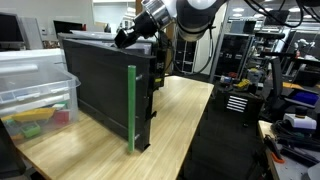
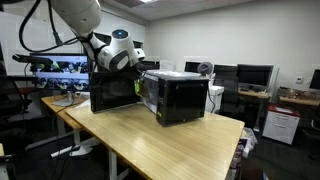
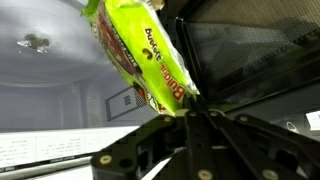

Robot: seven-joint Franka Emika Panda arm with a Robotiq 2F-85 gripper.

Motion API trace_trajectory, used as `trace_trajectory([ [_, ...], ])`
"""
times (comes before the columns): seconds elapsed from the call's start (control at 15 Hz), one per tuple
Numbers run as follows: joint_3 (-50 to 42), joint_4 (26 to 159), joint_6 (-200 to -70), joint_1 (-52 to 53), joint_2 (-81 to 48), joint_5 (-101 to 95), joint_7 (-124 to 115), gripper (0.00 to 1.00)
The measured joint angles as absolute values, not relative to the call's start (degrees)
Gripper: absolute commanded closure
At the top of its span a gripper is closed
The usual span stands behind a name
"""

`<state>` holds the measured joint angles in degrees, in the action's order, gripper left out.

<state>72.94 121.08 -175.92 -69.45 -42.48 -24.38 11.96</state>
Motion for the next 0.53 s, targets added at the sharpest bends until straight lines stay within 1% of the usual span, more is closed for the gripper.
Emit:
trace_trajectory([
  [0.4,72.7,121.6,-175.9,-68.5,-42.4,-21.0,14.1,1.0],
  [0.53,74.4,123.5,-175.5,-68.2,-42.1,-20.6,15.3,1.0],
])
